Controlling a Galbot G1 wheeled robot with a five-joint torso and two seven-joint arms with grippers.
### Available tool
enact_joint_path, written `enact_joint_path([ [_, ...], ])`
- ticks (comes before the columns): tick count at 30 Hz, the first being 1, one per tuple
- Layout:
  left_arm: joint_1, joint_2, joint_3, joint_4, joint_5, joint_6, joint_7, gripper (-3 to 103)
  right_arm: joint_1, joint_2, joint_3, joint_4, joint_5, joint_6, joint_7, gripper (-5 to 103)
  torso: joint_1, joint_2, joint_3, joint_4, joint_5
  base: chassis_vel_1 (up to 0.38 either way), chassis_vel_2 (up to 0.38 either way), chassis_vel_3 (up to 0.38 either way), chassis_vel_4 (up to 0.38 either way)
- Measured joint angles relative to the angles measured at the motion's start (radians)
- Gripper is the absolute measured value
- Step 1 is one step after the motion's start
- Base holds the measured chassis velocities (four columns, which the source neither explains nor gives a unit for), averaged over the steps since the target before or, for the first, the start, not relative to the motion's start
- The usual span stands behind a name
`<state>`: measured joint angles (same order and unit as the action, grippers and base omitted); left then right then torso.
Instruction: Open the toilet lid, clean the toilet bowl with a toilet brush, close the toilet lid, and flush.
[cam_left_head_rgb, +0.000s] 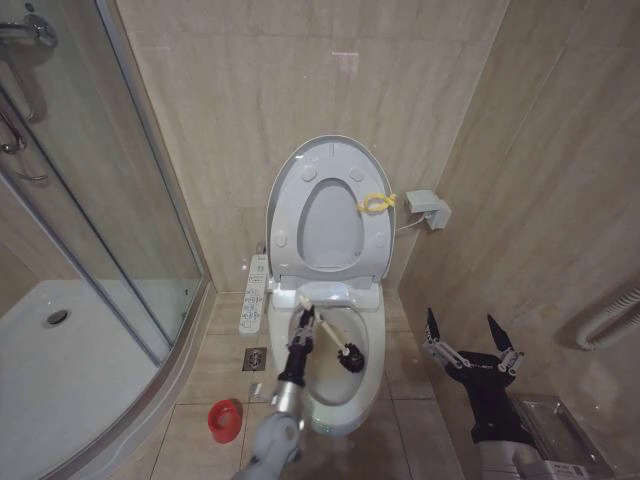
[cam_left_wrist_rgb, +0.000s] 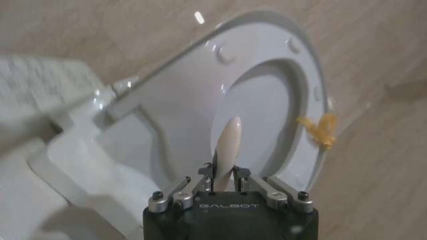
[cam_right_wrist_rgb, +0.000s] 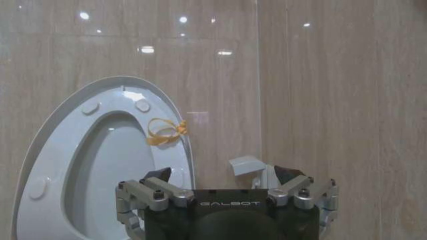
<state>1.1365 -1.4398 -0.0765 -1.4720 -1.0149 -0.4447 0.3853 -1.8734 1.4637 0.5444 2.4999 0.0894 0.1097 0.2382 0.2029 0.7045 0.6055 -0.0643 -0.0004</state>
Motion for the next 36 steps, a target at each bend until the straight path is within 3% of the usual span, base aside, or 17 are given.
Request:
enact_joint_path([
  [2,0.045,0.074,-0.038,-0.041,0.048,-0.007,0.02,20,0.0,0.0,0.0,0.0,0.0,0.0,0.0,100,0.0,0.0,0.0,0.0003,0.0002,0.0,0.0,0.0,0.0],
  [3,0.045,0.074,-0.038,-0.041,0.048,-0.007,0.02,20,0.0,0.0,0.0,0.0,0.0,0.0,0.0,100,0.0,0.0,0.0,0.0003,0.0002,0.0,0.0,0.0,0.0],
  [6,0.11,0.161,-0.093,-0.101,0.102,-0.018,0.061,17,0.0,0.0,0.0,0.0,0.0,0.0,0.0,100,0.0,0.0,0.0,0.0005,0.0,0.0,0.0,0.0,0.0],
  [10,0.151,0.202,-0.144,-0.144,0.139,-0.034,0.083,17,0.0,0.0,0.0,0.0,0.0,0.0,0.0,100,0.0,0.0,0.0,0.0004,0.0002,0.0,0.0,0.0,0.0],
  [18,0.17,0.213,-0.204,-0.171,0.21,-0.072,0.085,17,0.0,0.0,0.0,0.0,0.0,0.0,0.0,100,0.0,0.0,0.0,0.0002,0.0002,0.0,0.0,0.0,0.0],
  [24,0.162,0.224,-0.217,-0.19,0.21,-0.082,0.084,17,0.0,0.0,0.0,0.0,0.0,0.0,0.0,100,0.0,0.0,0.0,0.0003,0.0002,0.0,0.0,0.0,0.0],
  [36,0.165,0.274,-0.239,-0.309,0.109,-0.069,0.108,17,0.0,0.0,0.0,0.0,0.0,0.0,0.0,100,0.0,0.0,0.0,0.0002,0.0003,0.0,0.0,0.0,0.0],
])
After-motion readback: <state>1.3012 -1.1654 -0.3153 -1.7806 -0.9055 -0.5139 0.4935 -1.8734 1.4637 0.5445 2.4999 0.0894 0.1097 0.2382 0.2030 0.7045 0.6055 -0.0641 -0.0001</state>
